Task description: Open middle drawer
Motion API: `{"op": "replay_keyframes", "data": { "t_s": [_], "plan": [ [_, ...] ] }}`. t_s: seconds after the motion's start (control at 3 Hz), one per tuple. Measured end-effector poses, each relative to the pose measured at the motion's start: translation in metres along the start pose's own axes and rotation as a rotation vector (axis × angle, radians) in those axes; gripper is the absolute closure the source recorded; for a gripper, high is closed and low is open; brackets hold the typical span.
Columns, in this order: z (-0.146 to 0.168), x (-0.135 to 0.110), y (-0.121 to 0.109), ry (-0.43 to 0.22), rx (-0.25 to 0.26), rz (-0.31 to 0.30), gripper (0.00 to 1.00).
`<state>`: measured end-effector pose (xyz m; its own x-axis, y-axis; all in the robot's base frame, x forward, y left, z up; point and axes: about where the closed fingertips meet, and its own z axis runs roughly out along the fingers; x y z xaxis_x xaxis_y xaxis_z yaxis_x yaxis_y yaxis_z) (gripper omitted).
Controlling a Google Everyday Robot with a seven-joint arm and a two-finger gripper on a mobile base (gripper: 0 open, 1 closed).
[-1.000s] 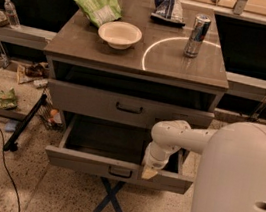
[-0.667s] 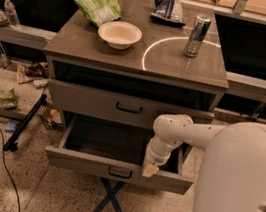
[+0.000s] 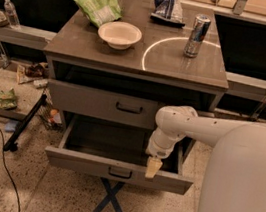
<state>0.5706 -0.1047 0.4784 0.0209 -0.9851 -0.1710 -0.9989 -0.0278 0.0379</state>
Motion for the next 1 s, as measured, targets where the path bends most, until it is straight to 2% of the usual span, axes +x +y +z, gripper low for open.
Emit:
{"op": "replay_keyframes", "data": {
  "t_s": [0.33,0.67,1.0],
  "plan": [
    [-0.018,0.002,0.002,0.013,0.053,0.026,0.12],
    [-0.030,0.005,0.011,0.018,0.088,0.047,0.35],
    [-0.039,0.006,0.021,0.021,0.116,0.058,0.66]
  ]
}}
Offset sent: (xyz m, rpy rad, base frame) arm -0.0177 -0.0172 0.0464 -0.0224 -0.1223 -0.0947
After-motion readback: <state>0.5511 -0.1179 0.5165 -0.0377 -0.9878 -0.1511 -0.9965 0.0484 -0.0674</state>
